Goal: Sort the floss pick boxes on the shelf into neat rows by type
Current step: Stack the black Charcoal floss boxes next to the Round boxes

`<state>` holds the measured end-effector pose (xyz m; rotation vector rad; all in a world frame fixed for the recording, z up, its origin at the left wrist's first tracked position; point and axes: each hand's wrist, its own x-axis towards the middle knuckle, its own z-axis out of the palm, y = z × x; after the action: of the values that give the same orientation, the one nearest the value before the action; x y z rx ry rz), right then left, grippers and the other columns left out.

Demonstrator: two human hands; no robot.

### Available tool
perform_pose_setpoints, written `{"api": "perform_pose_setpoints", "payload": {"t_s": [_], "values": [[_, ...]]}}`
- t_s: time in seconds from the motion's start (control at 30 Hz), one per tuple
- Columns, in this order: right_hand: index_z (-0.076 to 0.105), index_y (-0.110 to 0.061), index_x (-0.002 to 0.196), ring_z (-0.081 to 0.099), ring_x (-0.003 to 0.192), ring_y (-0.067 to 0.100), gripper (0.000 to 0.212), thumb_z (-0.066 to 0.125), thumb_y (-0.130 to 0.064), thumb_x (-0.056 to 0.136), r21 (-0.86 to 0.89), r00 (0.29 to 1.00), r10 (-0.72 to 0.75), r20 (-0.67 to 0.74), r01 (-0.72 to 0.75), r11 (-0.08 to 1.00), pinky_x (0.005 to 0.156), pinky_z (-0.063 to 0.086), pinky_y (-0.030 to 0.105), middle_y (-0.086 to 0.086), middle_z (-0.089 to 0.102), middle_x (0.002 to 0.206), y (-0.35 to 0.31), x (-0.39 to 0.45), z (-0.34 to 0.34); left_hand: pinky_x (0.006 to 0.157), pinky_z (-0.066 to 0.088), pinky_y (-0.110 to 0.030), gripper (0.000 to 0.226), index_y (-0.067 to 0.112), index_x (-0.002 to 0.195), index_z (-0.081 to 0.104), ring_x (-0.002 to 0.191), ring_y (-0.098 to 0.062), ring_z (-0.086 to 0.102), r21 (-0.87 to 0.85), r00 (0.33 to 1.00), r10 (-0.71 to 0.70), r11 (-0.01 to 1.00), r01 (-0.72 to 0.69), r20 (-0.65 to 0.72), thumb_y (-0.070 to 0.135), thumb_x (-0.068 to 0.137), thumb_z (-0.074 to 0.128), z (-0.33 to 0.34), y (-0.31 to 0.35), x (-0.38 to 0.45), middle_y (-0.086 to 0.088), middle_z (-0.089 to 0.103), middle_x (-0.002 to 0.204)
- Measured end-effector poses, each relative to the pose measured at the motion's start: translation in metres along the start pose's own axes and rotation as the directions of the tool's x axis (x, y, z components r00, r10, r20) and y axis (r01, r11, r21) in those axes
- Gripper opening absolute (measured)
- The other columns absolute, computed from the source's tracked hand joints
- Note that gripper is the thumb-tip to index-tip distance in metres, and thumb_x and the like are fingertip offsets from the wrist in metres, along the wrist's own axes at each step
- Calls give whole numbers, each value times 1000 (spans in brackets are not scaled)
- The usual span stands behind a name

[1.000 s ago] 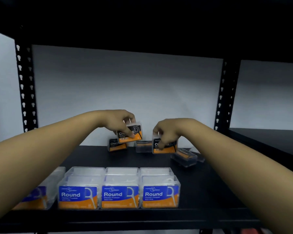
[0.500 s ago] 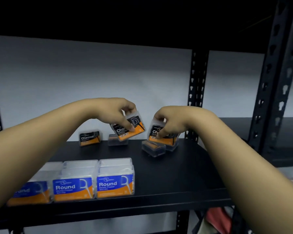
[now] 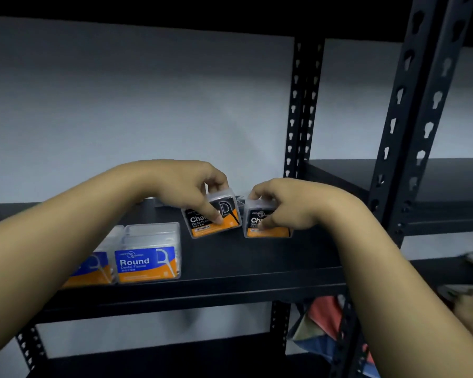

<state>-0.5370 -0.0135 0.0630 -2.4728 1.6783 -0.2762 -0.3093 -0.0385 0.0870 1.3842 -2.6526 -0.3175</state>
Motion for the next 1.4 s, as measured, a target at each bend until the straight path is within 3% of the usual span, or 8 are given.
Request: {"api": "perform_pose_setpoints", "payload": {"t_s": [0.1,0.23,0.33,0.67,0.9,1.17,1.3,1.4], "values": [[61,-38,128,64,106,15,45,77,-29,87,28,999,-40,36,39,999,97,53,35,-10,65,119,7,-3,17,72,57,-29,34,27,98,68,75,-10,71,20,998,10,1000,-11,64,40,74,87,14,4,4,12,75,85],[61,-40,128,63,104,11,42,69,-25,90,109,996,-71,47,66,992,92,50,28,-12,67,116,13,-3,34,57,45,-22,35,26,90,65,59,-7,57,119,990,6,993,-23,143,44,71,87,31,5,7,19,64,65],[61,-40,128,63,102,8,41,67,-22,91,177,994,-102,27,96,980,85,47,20,-13,69,112,20,-3,39,64,49,-28,34,30,90,64,70,-10,62,149,990,-12,989,-9,139,49,71,85,37,2,6,15,66,75],[63,-41,127,65,104,4,42,69,-21,91,236,988,-151,-34,155,959,95,50,25,-15,71,111,28,-2,48,83,60,-44,37,29,97,72,82,-10,75,69,987,-32,997,21,160,46,68,88,38,0,10,13,78,90],[62,-32,127,64,95,5,38,72,-25,91,186,988,-151,-41,156,970,81,47,20,-11,70,110,31,-4,47,80,61,-42,40,26,96,71,78,-10,74,103,989,-46,994,32,138,48,67,89,41,5,16,12,78,86],[63,-32,126,66,102,8,39,73,-27,89,156,989,-143,-27,145,977,95,52,31,-12,70,111,31,-3,45,82,61,-35,39,27,99,72,80,-6,74,85,984,-68,995,55,162,46,69,88,42,7,17,15,78,88],[63,-35,126,66,100,7,41,75,-30,87,132,991,-135,-13,135,982,95,53,32,-14,70,110,30,-1,42,79,59,-29,41,28,97,74,79,-4,73,82,983,-63,995,49,173,53,67,87,46,16,20,18,77,85],[64,-34,126,66,100,8,41,75,-30,87,133,990,-138,-2,137,982,94,54,34,-14,70,110,31,0,40,78,57,-32,45,27,92,76,77,-8,72,48,992,-64,997,59,105,60,62,87,45,22,25,14,77,81]]}}
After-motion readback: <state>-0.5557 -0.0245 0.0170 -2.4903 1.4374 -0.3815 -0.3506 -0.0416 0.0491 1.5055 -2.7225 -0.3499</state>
